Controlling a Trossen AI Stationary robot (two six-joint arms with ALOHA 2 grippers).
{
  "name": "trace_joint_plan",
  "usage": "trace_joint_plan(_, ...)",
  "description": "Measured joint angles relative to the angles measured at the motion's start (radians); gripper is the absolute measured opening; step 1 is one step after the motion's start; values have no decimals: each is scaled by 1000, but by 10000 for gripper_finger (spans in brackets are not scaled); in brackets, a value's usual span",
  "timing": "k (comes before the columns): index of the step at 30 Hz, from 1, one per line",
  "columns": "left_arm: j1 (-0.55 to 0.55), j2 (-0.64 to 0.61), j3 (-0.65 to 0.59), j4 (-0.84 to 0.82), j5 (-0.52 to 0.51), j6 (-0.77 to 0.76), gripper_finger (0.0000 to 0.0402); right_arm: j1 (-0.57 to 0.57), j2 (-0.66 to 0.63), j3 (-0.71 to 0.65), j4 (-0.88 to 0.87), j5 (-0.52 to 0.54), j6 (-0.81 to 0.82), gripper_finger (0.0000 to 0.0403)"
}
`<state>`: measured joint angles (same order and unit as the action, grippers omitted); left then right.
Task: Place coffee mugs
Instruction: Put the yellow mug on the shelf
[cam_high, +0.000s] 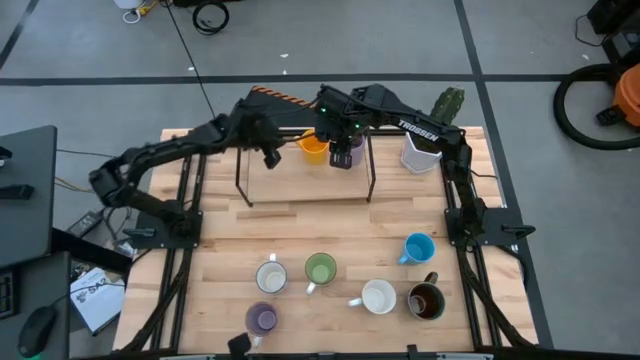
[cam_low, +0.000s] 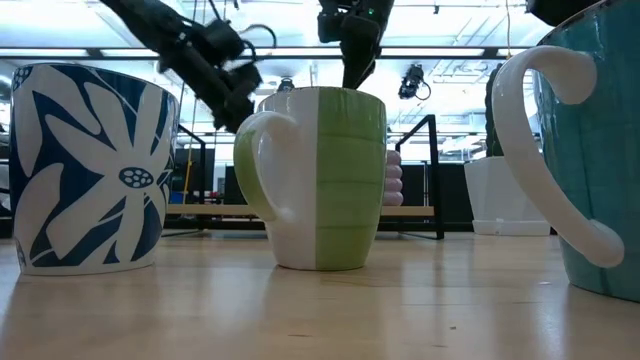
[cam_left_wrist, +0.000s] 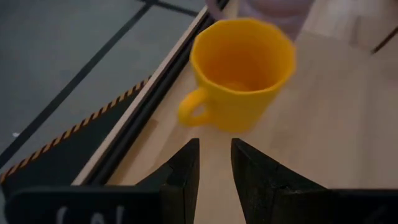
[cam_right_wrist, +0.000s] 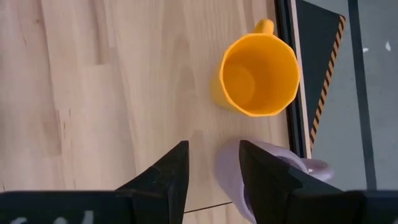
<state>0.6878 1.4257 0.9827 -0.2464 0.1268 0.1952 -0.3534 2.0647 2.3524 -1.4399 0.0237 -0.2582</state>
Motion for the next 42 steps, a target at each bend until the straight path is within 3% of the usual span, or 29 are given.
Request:
trace_joint_plan(11,40,180,68,37,-2,57,97,-19,0,0,10,36,6,146)
trace_joint_plan(30,28,290,69,211,-46,45,97,-36,-2,0,3,37,39,146)
trace_joint_plan(36,13,277,81,149,-120,45,97,-36,-2,0,-3,36,46,146)
trace_joint_plan(42,4,274,172,-102,-127,78,97,-36,-2,0,-5,33,34,146)
